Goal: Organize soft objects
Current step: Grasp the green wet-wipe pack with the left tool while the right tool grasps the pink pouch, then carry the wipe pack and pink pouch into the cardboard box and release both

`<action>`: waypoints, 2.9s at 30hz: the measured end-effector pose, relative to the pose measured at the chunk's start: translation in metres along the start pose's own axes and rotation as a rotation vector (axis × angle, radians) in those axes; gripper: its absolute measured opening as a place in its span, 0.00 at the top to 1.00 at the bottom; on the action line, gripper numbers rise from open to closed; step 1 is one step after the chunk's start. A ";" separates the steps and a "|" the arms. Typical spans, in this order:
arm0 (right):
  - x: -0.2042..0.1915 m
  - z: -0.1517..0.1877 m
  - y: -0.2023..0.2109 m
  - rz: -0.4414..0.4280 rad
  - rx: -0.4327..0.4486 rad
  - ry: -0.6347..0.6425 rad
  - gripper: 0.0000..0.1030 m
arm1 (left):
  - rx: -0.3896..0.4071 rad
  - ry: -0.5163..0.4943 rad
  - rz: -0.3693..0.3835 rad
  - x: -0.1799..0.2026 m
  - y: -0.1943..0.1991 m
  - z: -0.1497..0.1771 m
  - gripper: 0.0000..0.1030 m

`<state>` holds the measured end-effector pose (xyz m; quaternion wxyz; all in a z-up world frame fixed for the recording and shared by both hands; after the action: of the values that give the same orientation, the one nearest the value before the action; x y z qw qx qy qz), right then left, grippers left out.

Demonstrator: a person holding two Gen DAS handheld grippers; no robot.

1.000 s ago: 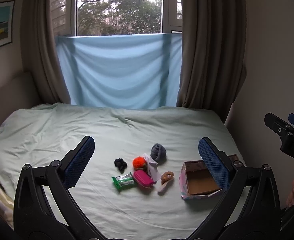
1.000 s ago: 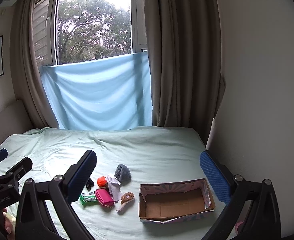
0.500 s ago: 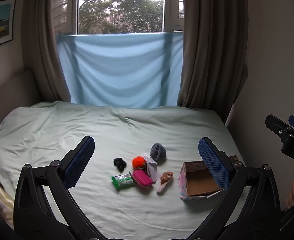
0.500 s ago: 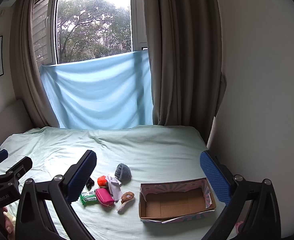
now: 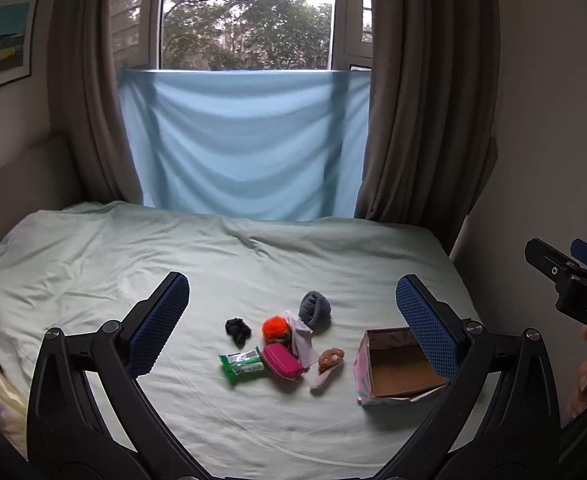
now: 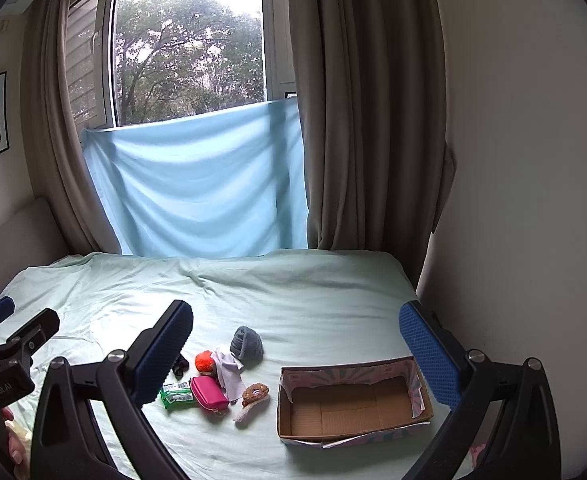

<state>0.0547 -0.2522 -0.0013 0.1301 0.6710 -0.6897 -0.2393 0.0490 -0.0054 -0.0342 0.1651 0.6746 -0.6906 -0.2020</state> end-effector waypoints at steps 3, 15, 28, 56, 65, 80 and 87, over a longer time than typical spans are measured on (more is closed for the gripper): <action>-0.002 0.002 -0.005 -0.012 -0.013 0.021 0.00 | -0.011 0.000 -0.015 -0.004 -0.001 0.005 0.00; -0.041 0.052 -0.050 -0.123 -0.132 0.049 0.00 | -0.126 -0.057 0.041 -0.043 -0.042 0.066 0.00; -0.110 0.145 -0.161 -0.215 -0.367 -0.039 0.00 | -0.280 -0.193 0.268 -0.108 -0.162 0.128 0.00; -0.162 0.333 -0.410 -0.415 -0.658 0.168 0.18 | -0.456 -0.491 0.517 -0.077 -0.428 0.337 0.00; -0.163 0.344 -0.430 -0.482 -0.748 0.143 0.28 | -0.502 -0.545 0.520 -0.068 -0.447 0.346 0.14; -0.168 0.335 -0.411 -0.442 -0.699 0.070 0.57 | -0.517 -0.537 0.529 -0.078 -0.438 0.334 0.61; -0.171 0.314 -0.387 -0.433 -0.661 0.024 0.60 | -0.501 -0.508 0.498 -0.088 -0.411 0.308 0.62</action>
<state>0.2429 -0.0283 -0.4397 0.2937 0.7255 -0.4165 -0.4624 0.2540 0.0964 -0.5026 0.1921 0.3553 -0.7807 -0.4767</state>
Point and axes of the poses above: each gripper's, at about its wrist camera, not at the fingertips, and y roughly against the way its jaws point, x to its right, z to its underside, the point moved 5 cm from there along -y, roughly the way its jaws point, and after that the axes turned 6 degrees about -y, right-handed, at the moved point
